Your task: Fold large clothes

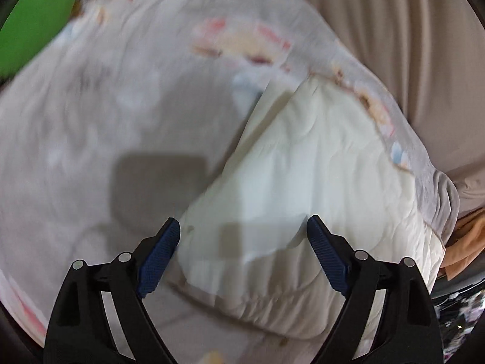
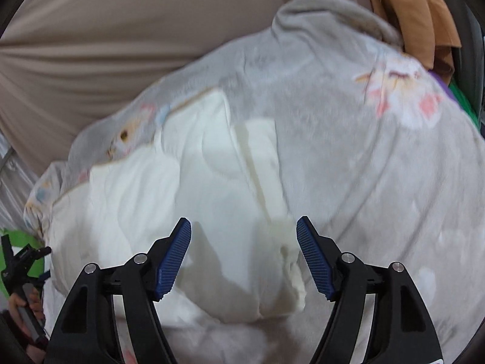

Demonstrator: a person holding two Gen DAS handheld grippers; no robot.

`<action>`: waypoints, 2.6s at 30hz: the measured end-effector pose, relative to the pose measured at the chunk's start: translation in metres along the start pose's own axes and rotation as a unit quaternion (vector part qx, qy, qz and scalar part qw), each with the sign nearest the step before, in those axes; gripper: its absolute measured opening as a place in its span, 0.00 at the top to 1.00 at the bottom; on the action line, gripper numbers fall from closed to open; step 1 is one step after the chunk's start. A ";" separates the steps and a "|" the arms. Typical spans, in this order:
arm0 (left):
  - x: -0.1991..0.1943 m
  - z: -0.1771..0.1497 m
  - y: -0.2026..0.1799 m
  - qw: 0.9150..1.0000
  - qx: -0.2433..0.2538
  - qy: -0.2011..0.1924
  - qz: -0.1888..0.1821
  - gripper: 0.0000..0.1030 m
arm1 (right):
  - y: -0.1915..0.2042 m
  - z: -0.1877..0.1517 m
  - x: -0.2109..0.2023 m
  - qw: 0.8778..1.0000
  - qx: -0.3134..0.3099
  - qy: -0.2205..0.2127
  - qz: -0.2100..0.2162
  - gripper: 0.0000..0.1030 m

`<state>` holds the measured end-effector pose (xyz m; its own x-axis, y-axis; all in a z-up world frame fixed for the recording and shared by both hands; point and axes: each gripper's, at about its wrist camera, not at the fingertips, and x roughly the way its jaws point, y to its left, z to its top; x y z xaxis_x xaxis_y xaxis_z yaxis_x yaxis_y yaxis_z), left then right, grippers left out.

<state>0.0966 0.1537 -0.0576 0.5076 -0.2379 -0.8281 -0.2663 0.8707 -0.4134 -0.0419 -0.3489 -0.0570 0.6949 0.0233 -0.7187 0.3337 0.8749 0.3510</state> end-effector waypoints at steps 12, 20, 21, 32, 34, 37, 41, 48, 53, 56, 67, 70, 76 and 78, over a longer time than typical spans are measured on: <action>-0.034 -0.007 0.011 0.997 0.046 0.049 -0.035 0.90 | -0.001 -0.013 -0.047 0.997 0.036 0.018 0.062 0.92; -0.068 -0.069 0.048 0.988 0.090 0.121 0.021 0.90 | -0.027 -0.098 -0.082 0.993 0.019 0.120 0.012 0.92; -0.068 -0.076 0.052 0.988 0.086 0.122 0.026 0.89 | -0.030 -0.107 -0.080 0.991 0.013 0.132 0.000 0.89; -0.076 0.001 -0.019 0.995 0.091 -0.021 -0.046 0.30 | 0.010 -0.013 -0.078 0.999 -0.013 -0.029 0.001 0.32; -0.042 0.013 -0.029 0.995 0.087 -0.002 -0.047 0.28 | 0.011 0.000 -0.051 1.000 -0.006 -0.021 -0.010 0.31; -0.011 0.017 -0.030 0.997 0.063 0.021 -0.043 0.49 | 0.014 0.007 -0.018 1.000 0.015 0.010 0.007 0.66; -0.024 0.024 -0.040 0.995 0.061 -0.009 -0.081 0.89 | 0.039 0.023 -0.036 0.998 0.000 -0.038 0.059 0.91; -0.034 0.059 -0.082 0.988 0.114 -0.072 -0.078 0.90 | 0.042 0.059 -0.038 0.994 -0.007 -0.096 0.052 0.92; 0.061 0.041 -0.081 0.988 0.155 -0.016 0.025 0.88 | 0.020 0.039 0.064 0.999 -0.007 0.030 -0.024 0.90; 0.071 0.035 -0.079 0.984 0.168 -0.028 0.046 0.82 | 0.022 0.040 0.065 0.998 -0.014 0.031 -0.044 0.84; -0.049 0.020 -0.108 0.976 0.178 -0.121 -0.042 0.58 | 0.126 0.015 -0.037 0.987 -0.126 -0.097 0.025 0.72; -0.037 -0.018 -0.135 0.967 0.233 -0.081 -0.061 0.58 | 0.184 -0.027 -0.012 0.971 -0.214 -0.026 0.104 0.81; 0.016 -0.089 -0.135 0.955 0.296 -0.029 -0.008 0.58 | 0.210 -0.087 0.029 0.949 -0.286 0.063 0.117 0.98; 0.014 -0.095 -0.129 0.951 0.306 -0.038 0.000 0.58 | 0.188 -0.085 0.031 0.957 -0.263 0.067 0.105 1.00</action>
<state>0.0601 -0.0026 -0.0520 0.5715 -0.2268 -0.7886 0.2496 0.9636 -0.0962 -0.0116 -0.1423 -0.0649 0.6124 0.2563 -0.7478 -0.1952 0.9657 0.1711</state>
